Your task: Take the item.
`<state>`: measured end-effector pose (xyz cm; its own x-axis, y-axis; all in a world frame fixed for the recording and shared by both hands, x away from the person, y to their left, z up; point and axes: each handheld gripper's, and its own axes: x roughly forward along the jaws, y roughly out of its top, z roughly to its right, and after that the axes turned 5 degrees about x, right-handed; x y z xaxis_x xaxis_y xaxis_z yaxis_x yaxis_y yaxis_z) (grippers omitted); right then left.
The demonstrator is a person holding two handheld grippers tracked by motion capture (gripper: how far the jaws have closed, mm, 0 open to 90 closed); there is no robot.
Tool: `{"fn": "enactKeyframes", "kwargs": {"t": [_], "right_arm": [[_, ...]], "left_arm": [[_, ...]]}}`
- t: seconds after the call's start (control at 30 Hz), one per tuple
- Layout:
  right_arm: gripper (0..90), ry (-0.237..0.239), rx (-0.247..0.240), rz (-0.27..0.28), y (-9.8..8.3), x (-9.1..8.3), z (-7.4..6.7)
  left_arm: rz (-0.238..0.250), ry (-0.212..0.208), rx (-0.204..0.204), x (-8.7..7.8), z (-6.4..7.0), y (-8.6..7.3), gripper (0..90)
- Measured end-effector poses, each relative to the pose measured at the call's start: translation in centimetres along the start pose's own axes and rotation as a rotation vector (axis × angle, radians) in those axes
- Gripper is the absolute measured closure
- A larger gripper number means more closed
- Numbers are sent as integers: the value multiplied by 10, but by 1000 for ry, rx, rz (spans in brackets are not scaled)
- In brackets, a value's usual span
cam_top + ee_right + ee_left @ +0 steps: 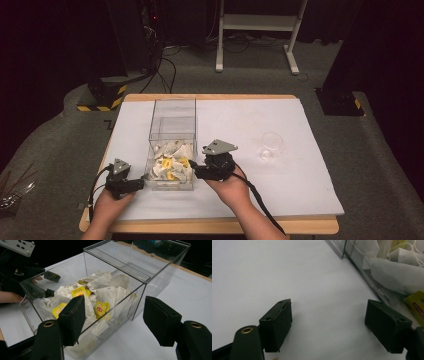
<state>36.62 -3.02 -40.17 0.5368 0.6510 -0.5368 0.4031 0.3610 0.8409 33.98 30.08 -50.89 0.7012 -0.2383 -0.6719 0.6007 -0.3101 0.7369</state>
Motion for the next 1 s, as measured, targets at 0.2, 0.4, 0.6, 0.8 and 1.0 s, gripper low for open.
{"fn": "enactKeyframes", "kwargs": {"t": [0.2, 0.4, 0.6, 0.8, 1.0], "right_arm": [[360, 21, -10, -8, 3, 5, -5], [367, 46, -18, -12, 7, 9, -11], [377, 64, -23, -23, 8, 15, -16], [389, 85, -29, -40, 7, 21, -22], [411, 98, -41, -59, 6, 27, -27]], "left_arm": [[0, 0, 0, 0, 0, 0, 219], [0, 0, 0, 0, 0, 0, 219], [0, 0, 1, 0, 0, 0, 220], [0, 0, 1, 0, 0, 0, 220], [0, 0, 0, 0, 0, 0, 220]]}}
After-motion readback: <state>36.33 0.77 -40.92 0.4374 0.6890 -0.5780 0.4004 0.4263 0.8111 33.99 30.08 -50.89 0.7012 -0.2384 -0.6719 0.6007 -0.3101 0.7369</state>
